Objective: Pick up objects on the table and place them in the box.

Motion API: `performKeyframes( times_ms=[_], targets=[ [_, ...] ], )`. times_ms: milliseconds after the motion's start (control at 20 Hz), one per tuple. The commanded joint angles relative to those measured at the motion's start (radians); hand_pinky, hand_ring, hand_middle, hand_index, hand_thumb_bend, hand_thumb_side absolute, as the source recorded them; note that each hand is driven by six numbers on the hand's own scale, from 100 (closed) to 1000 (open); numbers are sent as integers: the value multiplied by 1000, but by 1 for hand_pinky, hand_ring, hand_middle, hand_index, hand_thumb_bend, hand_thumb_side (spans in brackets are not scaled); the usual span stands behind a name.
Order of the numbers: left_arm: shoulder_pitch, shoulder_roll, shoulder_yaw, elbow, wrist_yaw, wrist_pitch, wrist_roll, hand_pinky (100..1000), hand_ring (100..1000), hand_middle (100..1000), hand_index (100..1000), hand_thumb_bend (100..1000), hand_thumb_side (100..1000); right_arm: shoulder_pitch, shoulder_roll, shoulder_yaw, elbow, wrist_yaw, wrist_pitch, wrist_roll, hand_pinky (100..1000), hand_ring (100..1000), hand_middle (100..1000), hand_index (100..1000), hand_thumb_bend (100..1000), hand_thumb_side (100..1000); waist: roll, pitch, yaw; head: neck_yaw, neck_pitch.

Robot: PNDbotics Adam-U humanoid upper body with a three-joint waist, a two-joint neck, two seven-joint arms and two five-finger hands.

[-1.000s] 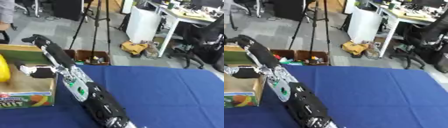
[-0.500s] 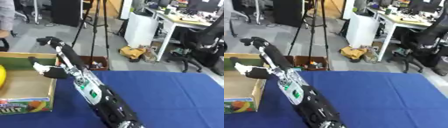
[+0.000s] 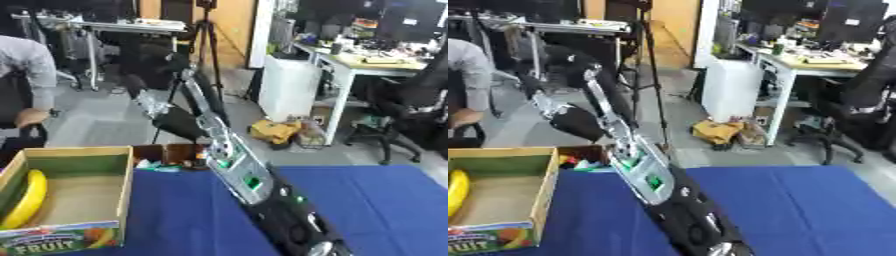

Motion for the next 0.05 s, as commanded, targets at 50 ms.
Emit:
performKeyframes(
  times_ms=[50],
  targets=[
    [-25, 0, -3, -20, -20, -4, -5, 514, 611, 684, 865, 100, 900, 17, -44, -30, -101, -67, 21, -15, 802, 931, 740, 879, 273, 701, 11, -38, -12, 42, 42]
  ],
)
